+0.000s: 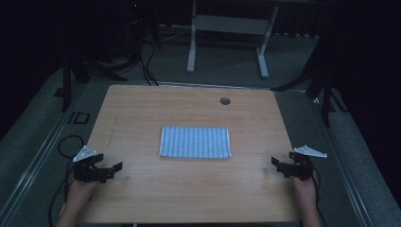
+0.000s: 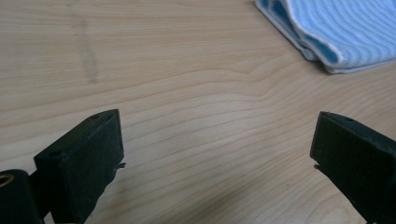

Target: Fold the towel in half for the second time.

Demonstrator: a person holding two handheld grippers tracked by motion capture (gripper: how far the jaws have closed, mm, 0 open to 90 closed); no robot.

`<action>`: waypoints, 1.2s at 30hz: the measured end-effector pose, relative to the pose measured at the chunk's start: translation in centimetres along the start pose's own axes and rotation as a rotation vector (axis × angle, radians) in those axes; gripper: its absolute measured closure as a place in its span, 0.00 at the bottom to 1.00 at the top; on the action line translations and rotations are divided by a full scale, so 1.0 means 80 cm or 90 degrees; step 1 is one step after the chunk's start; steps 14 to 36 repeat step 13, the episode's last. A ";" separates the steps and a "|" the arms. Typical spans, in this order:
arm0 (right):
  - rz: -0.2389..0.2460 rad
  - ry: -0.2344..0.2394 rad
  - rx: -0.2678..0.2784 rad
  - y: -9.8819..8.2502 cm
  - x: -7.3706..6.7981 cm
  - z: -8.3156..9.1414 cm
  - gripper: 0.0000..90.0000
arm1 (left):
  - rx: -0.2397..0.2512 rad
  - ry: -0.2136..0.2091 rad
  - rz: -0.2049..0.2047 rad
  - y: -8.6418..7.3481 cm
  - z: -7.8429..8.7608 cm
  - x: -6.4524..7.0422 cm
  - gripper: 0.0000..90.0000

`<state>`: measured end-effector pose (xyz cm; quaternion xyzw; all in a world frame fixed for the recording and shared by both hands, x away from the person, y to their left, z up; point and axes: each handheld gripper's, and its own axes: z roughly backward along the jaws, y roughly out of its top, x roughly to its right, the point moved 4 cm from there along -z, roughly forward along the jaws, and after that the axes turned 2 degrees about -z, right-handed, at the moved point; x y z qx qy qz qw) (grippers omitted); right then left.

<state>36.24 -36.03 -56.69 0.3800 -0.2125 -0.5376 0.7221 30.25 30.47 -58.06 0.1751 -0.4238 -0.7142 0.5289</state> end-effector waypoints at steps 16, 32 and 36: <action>0.027 -0.010 -0.016 -0.004 -0.004 -0.005 0.13 | 0.006 0.009 -0.006 -0.004 -0.001 0.000 0.03; 0.027 -0.010 -0.016 -0.004 -0.004 -0.005 0.13 | 0.006 0.009 -0.006 -0.004 -0.001 0.000 0.03; 0.027 -0.010 -0.016 -0.004 -0.004 -0.005 0.13 | 0.006 0.009 -0.006 -0.004 -0.001 0.000 0.03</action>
